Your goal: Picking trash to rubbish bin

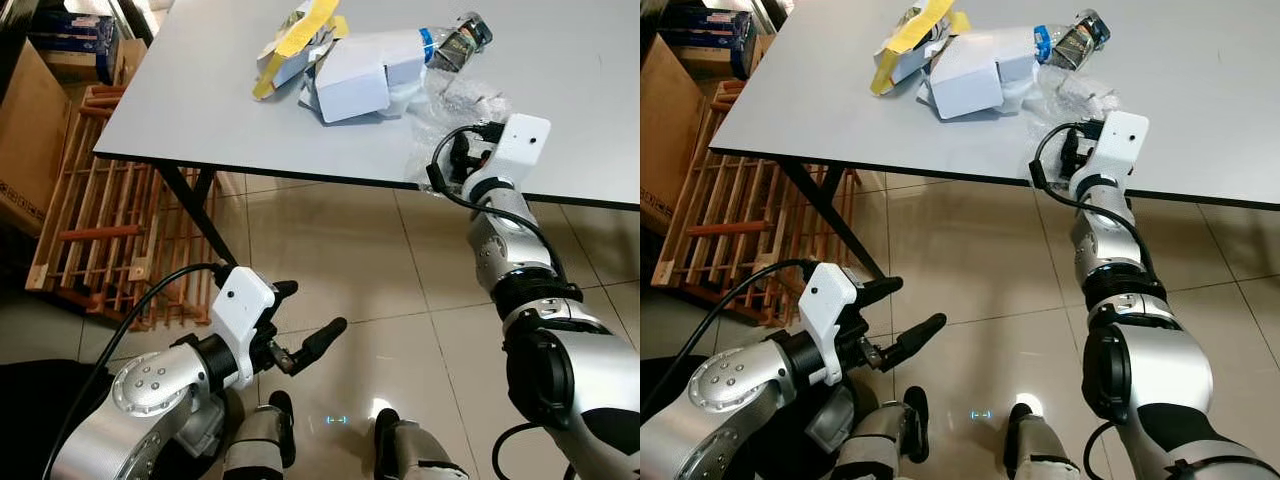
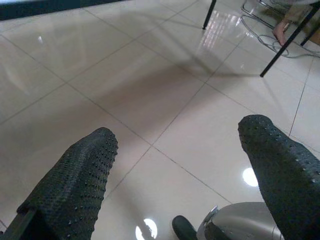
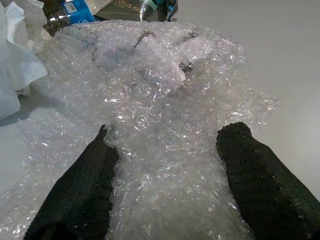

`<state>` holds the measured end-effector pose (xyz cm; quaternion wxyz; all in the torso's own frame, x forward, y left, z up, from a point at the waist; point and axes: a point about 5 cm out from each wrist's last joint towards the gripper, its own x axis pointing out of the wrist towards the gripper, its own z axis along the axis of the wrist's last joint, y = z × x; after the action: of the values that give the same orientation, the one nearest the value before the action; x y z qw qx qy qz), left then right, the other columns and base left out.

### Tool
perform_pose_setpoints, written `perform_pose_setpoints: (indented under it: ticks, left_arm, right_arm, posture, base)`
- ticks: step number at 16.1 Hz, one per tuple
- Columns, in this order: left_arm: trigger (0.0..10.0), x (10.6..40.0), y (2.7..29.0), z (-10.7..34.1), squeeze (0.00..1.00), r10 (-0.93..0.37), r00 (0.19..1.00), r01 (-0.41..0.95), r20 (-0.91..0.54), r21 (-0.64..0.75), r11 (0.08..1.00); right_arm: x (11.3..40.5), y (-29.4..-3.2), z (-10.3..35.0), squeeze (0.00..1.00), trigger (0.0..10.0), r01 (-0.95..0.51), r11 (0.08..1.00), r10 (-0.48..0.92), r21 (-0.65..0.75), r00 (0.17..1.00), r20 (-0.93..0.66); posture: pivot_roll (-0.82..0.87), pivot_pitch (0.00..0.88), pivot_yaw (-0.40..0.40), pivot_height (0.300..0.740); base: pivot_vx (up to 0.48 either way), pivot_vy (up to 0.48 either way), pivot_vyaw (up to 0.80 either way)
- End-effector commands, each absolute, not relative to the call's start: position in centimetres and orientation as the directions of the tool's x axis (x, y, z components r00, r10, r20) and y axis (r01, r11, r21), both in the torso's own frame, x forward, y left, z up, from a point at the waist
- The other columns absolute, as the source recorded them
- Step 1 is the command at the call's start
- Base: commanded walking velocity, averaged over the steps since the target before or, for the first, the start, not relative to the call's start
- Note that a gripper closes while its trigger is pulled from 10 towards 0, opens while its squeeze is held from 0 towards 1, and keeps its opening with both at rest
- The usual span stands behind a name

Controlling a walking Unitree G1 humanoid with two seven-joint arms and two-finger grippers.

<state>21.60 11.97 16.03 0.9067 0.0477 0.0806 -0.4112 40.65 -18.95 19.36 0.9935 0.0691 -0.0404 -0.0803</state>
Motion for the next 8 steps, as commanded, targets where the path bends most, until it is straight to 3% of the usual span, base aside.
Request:
perform_pose_setpoints:
  ticks: [1, 8]
  left_arm:
    - [10.0, 21.34, 11.89, 16.41, 0.0, -0.754, 0.633, 0.768, -0.173, 0.023, 0.64]
    - [10.0, 21.61, 11.47, 17.13, 0.0, -0.768, 0.625, 0.777, -0.142, 0.022, 0.629]
  right_arm:
    - [39.93, -18.92, 16.06, 0.0, 0.0, 0.174, 0.972, -0.165, 0.16, 0.984, -0.063]
    - [39.89, -19.09, 16.02, 0.0, 0.0, 0.179, 0.973, -0.172, 0.149, 0.983, -0.06]
  posture:
    - [0.27, 0.318, 0.075, 0.74]
    - [0.26, 0.312, 0.075, 0.74]
  base:
    - [0.0, 0.0, 0.0]
    - [0.0, 0.0, 0.0]
